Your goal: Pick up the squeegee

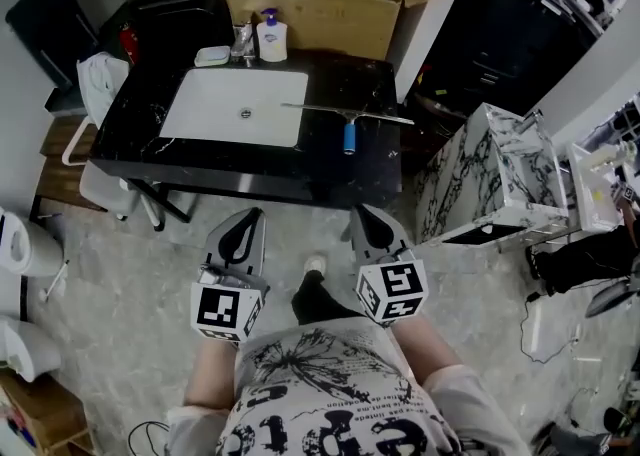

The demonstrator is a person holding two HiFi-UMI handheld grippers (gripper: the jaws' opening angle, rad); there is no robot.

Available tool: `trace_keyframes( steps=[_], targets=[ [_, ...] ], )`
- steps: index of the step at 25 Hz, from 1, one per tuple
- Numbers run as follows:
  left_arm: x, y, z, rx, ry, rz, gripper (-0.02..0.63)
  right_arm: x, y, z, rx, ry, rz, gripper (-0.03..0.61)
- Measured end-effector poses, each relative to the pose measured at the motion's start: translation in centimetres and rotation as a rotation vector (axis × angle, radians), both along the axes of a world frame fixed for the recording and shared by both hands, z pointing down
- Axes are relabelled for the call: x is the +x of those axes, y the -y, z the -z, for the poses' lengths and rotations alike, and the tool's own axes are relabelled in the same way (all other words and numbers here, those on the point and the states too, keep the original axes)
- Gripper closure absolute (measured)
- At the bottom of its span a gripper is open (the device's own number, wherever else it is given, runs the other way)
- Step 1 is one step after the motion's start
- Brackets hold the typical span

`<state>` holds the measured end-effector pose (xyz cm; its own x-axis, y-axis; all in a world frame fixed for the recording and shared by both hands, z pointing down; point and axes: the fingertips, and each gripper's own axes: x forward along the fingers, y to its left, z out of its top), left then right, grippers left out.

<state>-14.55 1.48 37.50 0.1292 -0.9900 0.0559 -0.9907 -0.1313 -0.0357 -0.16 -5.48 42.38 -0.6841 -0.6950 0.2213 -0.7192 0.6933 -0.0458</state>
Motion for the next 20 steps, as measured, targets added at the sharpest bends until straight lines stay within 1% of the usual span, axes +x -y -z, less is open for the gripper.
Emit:
trace_keyframes(
  steps=[6, 11, 14, 17, 20],
  targets=[
    [-2.6, 9.4, 1.3, 0.001, 0.021, -0.017, 0.601, -3.2, 10.0, 0.6, -0.006, 0.018, -0.017, 0.586],
    [-4.4, 16.6, 1.1, 0.003, 0.041, -0.026, 0.601, -4.7, 17.4, 0.5, -0.004, 0.026, -0.035, 0.586],
    [-4.8, 19.9, 0.7, 0.002, 0.050, -0.039, 0.601, -4.7, 20.7, -0.1, -0.017, 0.021, -0.053, 0.586],
    [-5.5, 22.6, 0.8, -0.006, 0.037, -0.039, 0.601, -4.7, 23.4, -1.0, -0.042, 0.006, -0.076, 0.586],
    [-6.2, 24.6, 0.0, -0.006, 0.024, -0.055, 0.601, -4.8, 25.0, -2.0, -0.070, -0.021, -0.094, 0.586]
  ],
)
